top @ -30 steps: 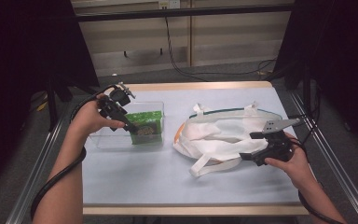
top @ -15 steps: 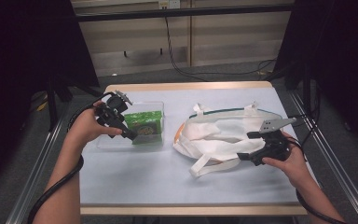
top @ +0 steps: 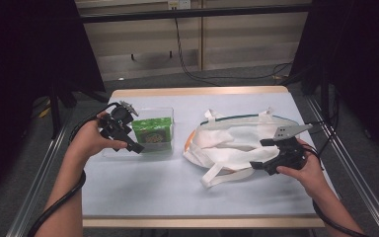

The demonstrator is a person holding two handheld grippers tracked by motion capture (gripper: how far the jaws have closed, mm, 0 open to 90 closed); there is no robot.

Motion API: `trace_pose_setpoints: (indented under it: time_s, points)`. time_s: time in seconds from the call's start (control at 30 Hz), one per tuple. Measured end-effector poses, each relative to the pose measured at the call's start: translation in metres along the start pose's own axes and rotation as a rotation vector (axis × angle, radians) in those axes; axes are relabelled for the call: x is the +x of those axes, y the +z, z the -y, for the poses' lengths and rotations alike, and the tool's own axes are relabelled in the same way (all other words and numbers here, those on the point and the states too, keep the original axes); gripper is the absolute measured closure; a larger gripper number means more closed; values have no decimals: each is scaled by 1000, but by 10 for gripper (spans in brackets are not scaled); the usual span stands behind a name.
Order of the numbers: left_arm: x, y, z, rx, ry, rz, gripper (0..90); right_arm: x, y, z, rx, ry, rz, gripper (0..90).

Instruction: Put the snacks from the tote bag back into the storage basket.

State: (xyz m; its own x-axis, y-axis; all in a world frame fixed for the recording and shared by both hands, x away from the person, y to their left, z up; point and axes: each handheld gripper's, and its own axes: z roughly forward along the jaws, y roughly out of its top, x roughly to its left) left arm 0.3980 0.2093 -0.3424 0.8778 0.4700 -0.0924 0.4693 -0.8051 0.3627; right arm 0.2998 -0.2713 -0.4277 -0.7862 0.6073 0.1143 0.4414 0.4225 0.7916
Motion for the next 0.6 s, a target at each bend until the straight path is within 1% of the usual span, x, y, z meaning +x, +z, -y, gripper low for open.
trace_pose_setpoints:
  time_s: [0.03,0.07,0.1,0.17,0.2,0.23,0.27,0.3,0.33,0.37,0.43,0.47,0.5,0.53,0.57,0.6]
  points:
    - [0,1,0,4,6,9,72,0,0,0,0,-1,0,40]
    - [-3,3,2,-21,-30,7,72,0,0,0,-1,-1,0,41]
    - [-1,2,2,9,11,8,73,0,0,0,-1,-2,0,40]
    - [-3,4,4,-3,-9,13,72,0,0,0,-1,-3,0,41]
    - [-5,5,5,-17,-31,12,73,0,0,0,-2,-1,1,40]
    - [-3,5,5,1,5,18,72,0,-1,0,-1,-3,-2,40]
    - [-4,6,6,-14,-13,19,73,-1,-1,0,-2,-3,0,40]
    - [-5,7,7,-24,-14,20,73,-1,-1,0,-3,-2,0,40]
    - [-4,7,8,-15,5,30,73,-1,-1,0,-4,-4,1,40]
    - [-4,7,8,-11,9,35,75,0,-1,-1,-4,-4,0,40]
    - [-6,11,9,-34,-11,38,76,1,-1,-1,-2,0,1,40]
    - [-9,13,10,-53,-33,42,76,1,0,-1,-3,-2,-2,40]
    - [-7,12,10,-25,7,45,75,1,0,-1,-1,-4,-2,40]
    - [-7,12,10,-18,8,51,74,1,0,-1,-2,-5,-3,40]
    - [-8,13,11,-29,6,48,74,1,-1,-1,-3,-2,-1,40]
    - [-10,14,11,-43,-6,47,74,1,-1,-1,-4,-2,-1,40]
